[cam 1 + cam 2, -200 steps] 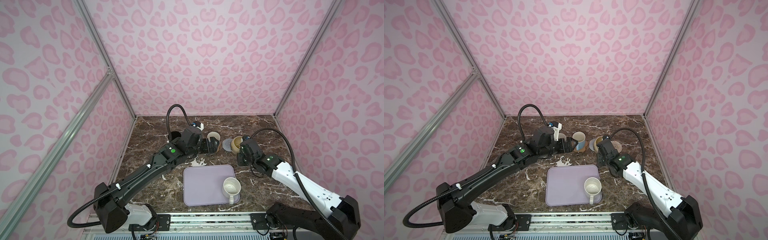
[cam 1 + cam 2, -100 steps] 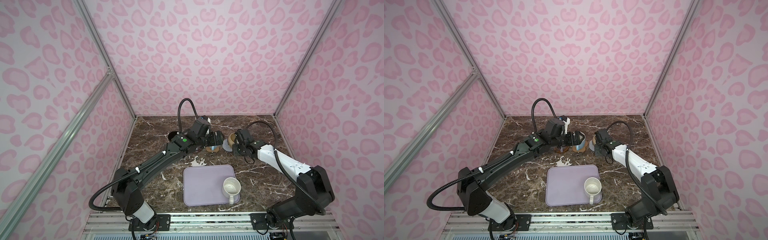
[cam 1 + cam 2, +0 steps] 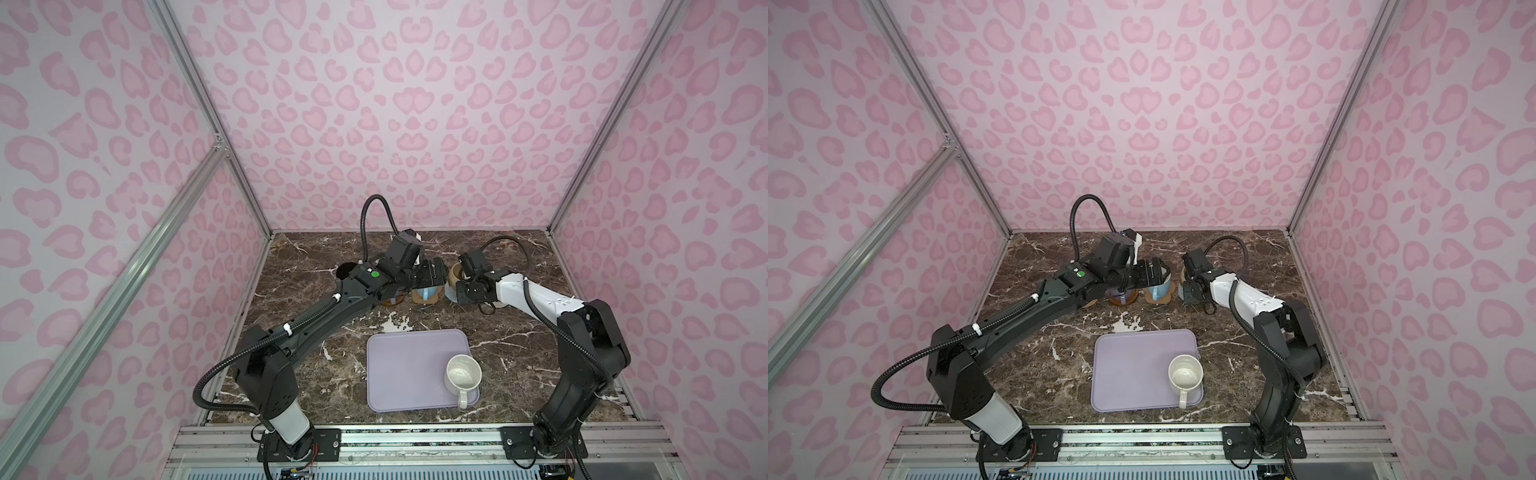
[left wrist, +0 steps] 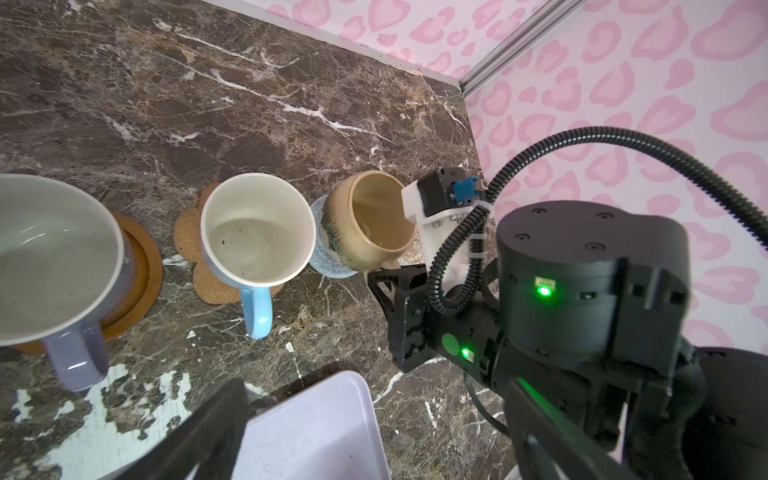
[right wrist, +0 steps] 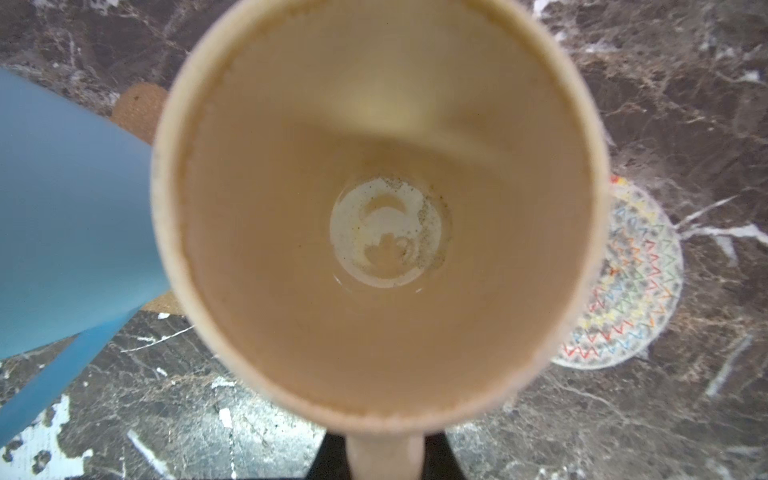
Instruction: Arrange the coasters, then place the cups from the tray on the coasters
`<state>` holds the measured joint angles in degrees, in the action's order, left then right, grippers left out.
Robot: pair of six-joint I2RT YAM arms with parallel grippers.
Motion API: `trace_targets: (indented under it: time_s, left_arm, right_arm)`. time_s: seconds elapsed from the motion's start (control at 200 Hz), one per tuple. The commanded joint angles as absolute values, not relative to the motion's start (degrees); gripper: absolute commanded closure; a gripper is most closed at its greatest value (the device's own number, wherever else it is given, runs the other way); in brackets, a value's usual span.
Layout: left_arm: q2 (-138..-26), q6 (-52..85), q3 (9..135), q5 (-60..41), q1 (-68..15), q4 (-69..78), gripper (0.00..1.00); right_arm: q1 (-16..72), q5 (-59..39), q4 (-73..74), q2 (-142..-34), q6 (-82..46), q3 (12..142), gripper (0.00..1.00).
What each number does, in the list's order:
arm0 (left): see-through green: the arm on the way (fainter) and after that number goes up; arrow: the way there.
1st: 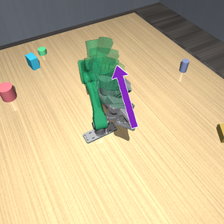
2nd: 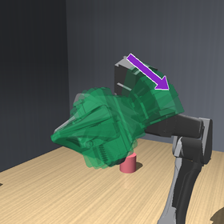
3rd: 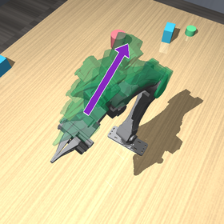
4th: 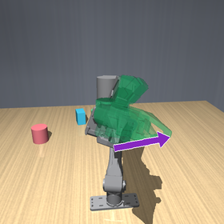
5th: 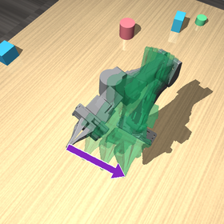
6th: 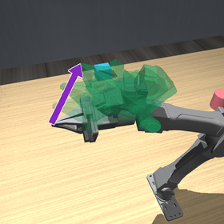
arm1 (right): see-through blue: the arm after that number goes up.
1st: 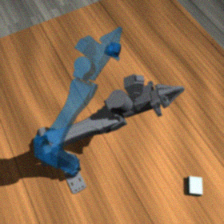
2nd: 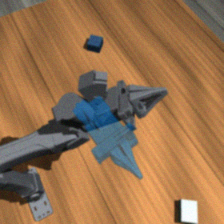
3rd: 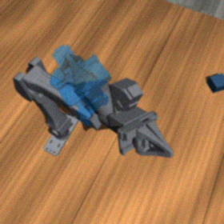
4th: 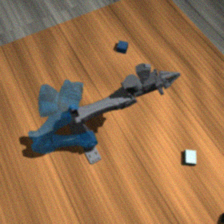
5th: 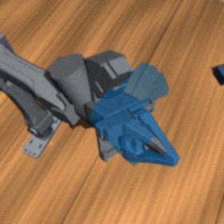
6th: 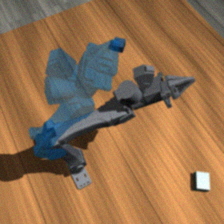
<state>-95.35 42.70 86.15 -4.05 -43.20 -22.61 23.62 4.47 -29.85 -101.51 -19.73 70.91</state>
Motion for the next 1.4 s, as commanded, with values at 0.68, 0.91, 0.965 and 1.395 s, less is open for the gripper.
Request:
trace_targets:
  time_s: [0.68,0.91,0.965,1.395]
  left_arm:
    - [-96.3,44.1,85.4,-2.9,-43.0,-20.4,0.02]
    - [-96.4,44.2,85.3,-3.1,-43.0,-20.0,0.02]
    - [-96.4,44.3,85.3,-3.0,-42.9,-20.0,0.02]
    - [-95.4,44.4,83.9,-2.8,-43.0,-19.3,0.02]
  right_arm:
    - [22.8,5.7,-25.4,-104.5,-18.4,71.3,1.0]
    - [22.9,5.9,-26.7,-103.9,-18.6,71.4,1.0]
    - [22.9,6.5,-26.9,-104.0,-18.5,71.4,1.0]
    - [22.9,5.6,-27.6,-103.7,-19.0,71.1,0.86]
